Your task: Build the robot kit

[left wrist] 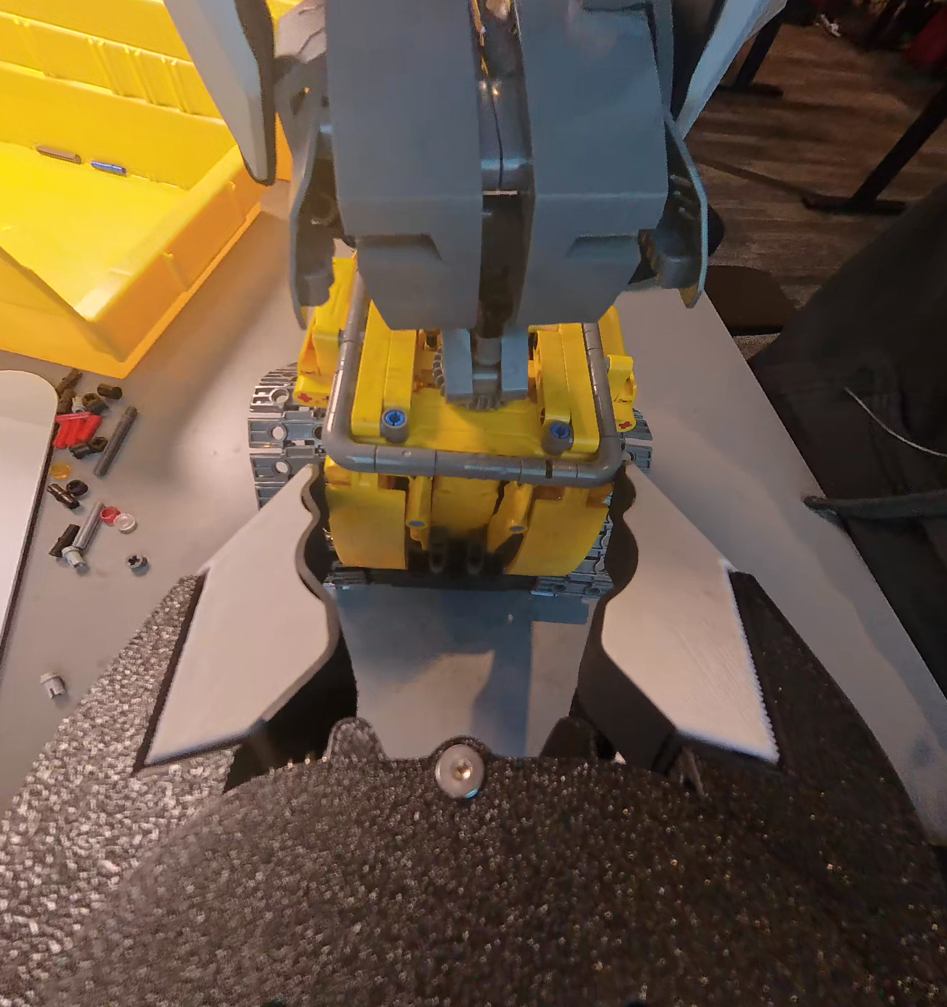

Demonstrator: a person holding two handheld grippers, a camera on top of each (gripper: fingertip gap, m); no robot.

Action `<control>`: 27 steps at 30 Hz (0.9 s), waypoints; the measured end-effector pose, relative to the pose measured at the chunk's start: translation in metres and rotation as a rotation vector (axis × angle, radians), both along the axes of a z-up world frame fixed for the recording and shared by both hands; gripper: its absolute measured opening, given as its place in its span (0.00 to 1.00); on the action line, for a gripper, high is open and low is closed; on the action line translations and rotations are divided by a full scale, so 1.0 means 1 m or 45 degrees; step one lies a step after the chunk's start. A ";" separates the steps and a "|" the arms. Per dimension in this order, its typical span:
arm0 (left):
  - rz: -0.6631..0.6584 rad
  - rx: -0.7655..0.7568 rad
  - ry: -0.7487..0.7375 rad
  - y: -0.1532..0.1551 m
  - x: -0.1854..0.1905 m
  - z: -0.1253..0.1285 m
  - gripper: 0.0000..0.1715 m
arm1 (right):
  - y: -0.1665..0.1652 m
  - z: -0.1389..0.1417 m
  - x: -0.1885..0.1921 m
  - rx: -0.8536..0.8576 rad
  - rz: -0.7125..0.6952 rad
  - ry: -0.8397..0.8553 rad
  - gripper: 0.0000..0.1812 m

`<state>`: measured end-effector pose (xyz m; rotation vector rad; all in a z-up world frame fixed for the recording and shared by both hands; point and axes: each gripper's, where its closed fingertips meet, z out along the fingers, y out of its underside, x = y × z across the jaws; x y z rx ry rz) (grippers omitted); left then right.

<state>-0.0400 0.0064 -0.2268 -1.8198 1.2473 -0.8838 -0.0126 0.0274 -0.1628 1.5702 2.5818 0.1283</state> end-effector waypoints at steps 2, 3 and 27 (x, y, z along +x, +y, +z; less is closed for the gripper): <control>0.001 0.000 -0.003 0.000 0.000 0.000 0.60 | 0.000 0.000 0.001 0.014 0.003 -0.025 0.50; 0.001 -0.001 -0.003 0.000 0.000 0.000 0.60 | 0.000 0.000 0.001 0.020 0.006 -0.032 0.50; 0.001 0.018 -0.032 -0.003 -0.013 0.014 0.53 | 0.002 0.000 0.016 -0.053 -0.161 0.141 0.50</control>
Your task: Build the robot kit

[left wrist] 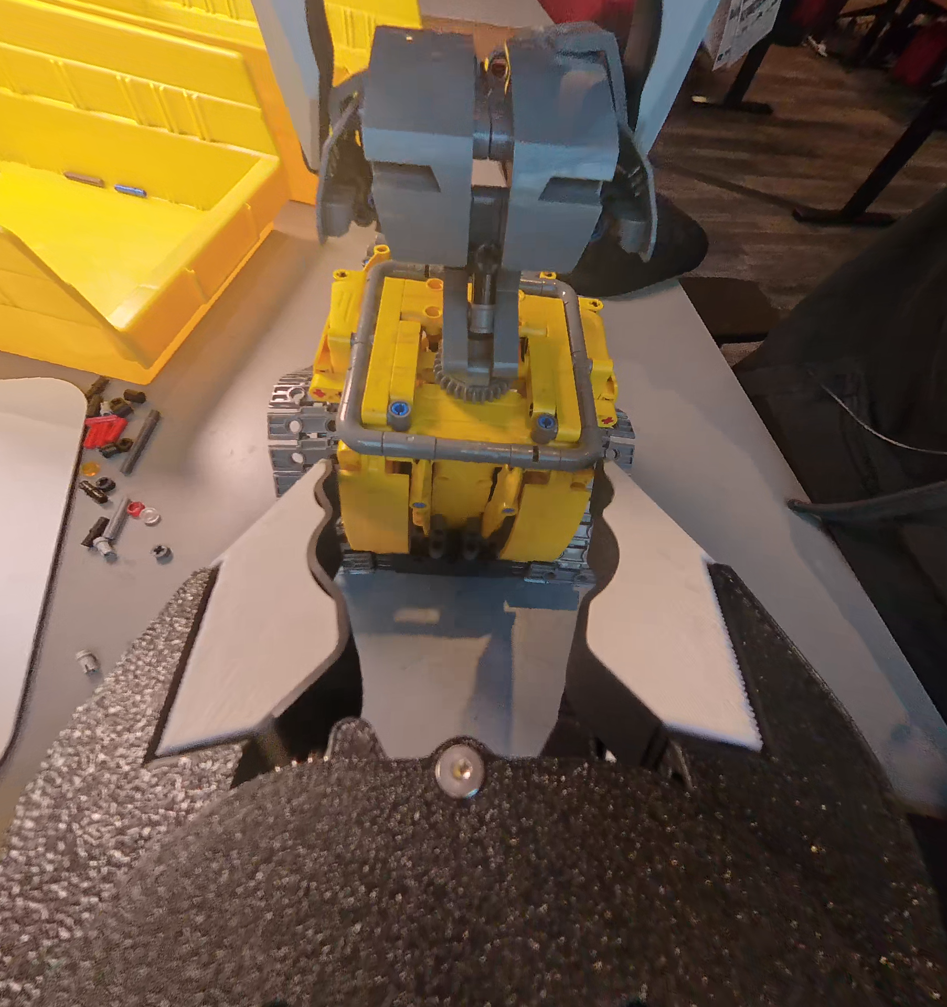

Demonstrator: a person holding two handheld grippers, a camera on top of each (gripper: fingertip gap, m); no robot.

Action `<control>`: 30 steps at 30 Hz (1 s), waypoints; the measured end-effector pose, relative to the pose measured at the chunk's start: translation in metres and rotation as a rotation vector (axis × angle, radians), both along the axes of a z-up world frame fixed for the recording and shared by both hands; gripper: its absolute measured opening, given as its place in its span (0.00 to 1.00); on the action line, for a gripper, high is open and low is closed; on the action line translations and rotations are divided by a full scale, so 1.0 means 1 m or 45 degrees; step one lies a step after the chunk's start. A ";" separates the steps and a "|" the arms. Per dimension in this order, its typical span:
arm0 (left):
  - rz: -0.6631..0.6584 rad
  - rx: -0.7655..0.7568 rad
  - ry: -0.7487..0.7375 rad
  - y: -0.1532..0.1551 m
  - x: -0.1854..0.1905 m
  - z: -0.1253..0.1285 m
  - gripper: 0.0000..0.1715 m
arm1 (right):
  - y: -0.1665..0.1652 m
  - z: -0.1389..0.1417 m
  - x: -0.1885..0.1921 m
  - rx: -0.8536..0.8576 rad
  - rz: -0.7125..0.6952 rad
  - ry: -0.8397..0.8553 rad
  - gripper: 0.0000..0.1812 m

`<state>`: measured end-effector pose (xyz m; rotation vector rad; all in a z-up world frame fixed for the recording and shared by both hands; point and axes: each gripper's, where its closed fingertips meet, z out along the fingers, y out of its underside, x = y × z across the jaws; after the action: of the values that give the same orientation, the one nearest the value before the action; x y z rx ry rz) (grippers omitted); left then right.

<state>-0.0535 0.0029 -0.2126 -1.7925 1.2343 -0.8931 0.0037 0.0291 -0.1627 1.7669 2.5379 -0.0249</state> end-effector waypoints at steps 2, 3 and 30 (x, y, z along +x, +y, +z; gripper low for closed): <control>0.007 0.021 -0.021 0.000 -0.004 0.007 0.50 | 0.000 0.001 0.000 -0.002 -0.007 0.006 0.50; 0.004 0.034 -0.037 -0.001 -0.006 0.011 0.46 | 0.000 0.001 0.001 0.000 -0.007 0.007 0.50; 0.048 0.182 -0.003 0.009 0.040 0.016 0.14 | -0.007 0.012 0.002 -0.101 -0.094 0.242 0.49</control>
<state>-0.0137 0.0114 -0.1966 -1.6955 1.2277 -0.7661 0.0055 0.0222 -0.1511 1.9111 2.5534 -0.3064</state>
